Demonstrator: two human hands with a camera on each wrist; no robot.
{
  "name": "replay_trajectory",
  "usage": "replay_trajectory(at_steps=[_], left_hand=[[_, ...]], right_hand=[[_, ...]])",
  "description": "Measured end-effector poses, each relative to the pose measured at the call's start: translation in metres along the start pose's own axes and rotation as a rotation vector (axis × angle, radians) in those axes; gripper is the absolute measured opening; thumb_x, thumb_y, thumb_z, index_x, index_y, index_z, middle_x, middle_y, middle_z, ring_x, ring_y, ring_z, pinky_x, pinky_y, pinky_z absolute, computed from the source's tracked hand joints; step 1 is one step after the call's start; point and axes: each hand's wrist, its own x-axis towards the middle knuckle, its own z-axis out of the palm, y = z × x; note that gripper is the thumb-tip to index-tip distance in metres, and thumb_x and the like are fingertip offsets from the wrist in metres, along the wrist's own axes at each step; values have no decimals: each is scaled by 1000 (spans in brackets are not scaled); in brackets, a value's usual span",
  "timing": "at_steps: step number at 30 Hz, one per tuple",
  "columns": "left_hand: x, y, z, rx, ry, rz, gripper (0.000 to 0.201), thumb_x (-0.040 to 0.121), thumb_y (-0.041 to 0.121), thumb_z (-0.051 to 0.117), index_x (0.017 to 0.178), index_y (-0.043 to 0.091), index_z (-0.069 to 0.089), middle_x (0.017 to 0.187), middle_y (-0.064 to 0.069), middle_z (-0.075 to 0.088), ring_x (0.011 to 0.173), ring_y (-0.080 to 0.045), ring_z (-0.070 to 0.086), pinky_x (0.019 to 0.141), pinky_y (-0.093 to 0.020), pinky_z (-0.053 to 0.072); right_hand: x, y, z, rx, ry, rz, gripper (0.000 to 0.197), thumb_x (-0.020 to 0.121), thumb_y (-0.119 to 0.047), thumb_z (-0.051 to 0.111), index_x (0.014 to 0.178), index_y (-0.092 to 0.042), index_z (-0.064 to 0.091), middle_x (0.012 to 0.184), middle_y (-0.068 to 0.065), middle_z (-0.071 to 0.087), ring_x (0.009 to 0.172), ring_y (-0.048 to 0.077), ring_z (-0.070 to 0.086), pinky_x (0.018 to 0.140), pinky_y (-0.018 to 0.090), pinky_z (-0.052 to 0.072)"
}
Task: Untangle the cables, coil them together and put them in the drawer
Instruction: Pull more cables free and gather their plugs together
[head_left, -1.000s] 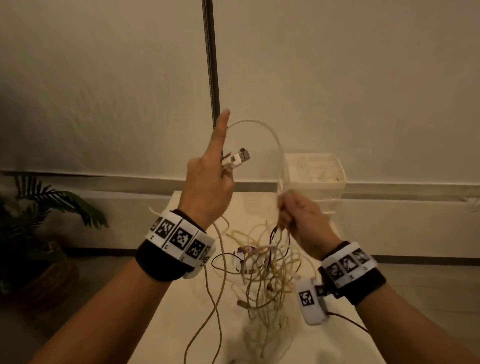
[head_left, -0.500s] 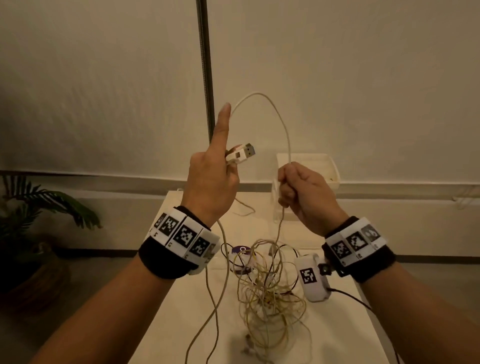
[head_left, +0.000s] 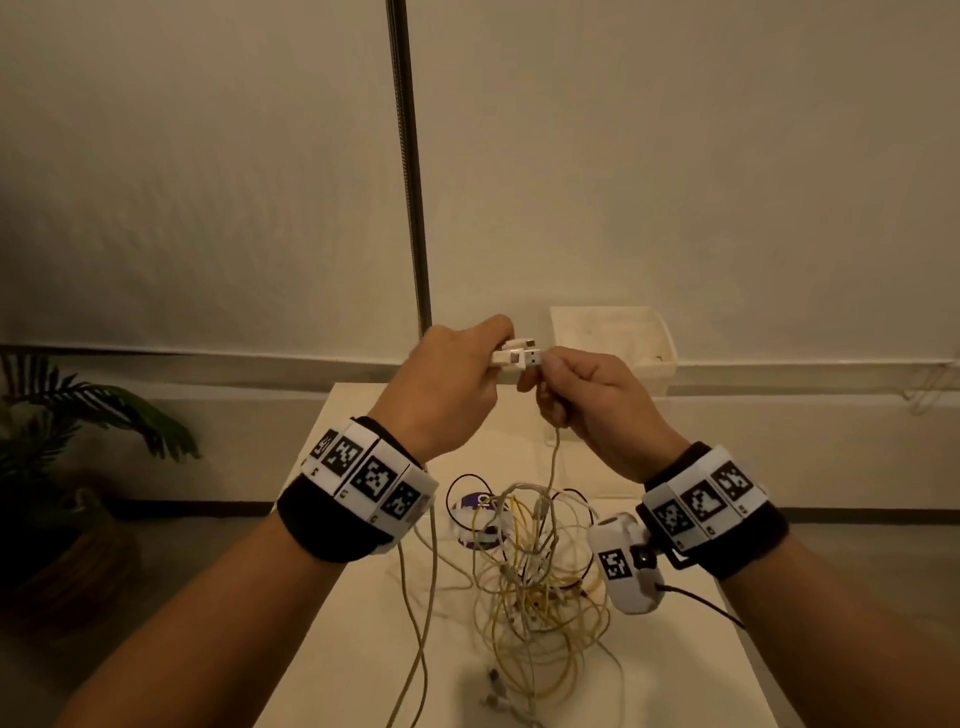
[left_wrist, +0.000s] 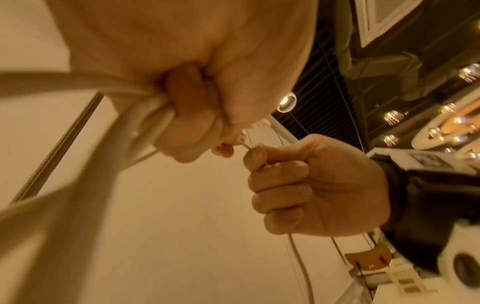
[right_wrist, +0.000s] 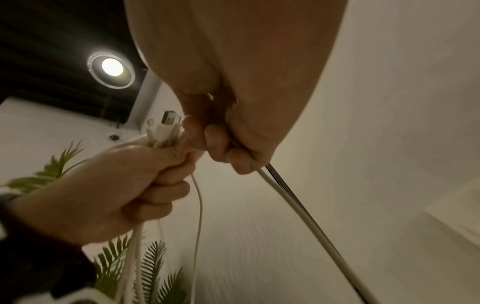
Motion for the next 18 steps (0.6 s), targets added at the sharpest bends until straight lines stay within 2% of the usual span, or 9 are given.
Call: replay_trajectory(at_steps=[3,6,9,11,14,18], left_hand=[[6,-2,-10,-22,153,-31,16,95,5,46,91,19,51,70,3,54,55,-8,47,51,-16,31],[12,-11,-26,-39,344,-72,15,95,3,47,91,16,54,70,3,54,52,-4,43,47,-10,33],[9,-13,-26,0,342,-66,17,94,2,46,88,18,51,68,1,55,52,-5,43,48,-15,28],[4,-14,-20,-43,340,-89,23,92,-1,46,85,21,48,67,1,55,52,-6,43,48,-13,30],[1,-17,-18,-93,315,-120,21,92,-1,45,86,17,51,75,-4,62,57,-9,46,51,-11,32],[1,-21,-19,-52,301,-131,20,92,-2,45,85,17,50,73,-5,61,57,-11,45,50,-13,30]], right_hand=[[-8,19,7,-51,-38,38,29,98,-26,41,87,-11,62,66,3,52,60,17,48,59,27,42],[-22,53,16,-177,-75,134,28,103,-20,39,84,-13,59,67,4,58,61,18,54,61,34,46],[-29,77,19,-216,-28,151,27,102,-13,40,83,-11,59,68,5,59,63,19,56,61,38,47],[-27,78,19,-96,25,203,25,102,-11,41,88,-8,61,72,9,59,67,22,55,64,43,50],[-24,75,15,21,121,221,23,102,-16,42,96,-10,64,75,13,61,70,24,58,72,50,55],[-22,73,15,-29,136,204,24,103,-14,39,96,-7,61,69,13,58,68,28,56,66,50,52]])
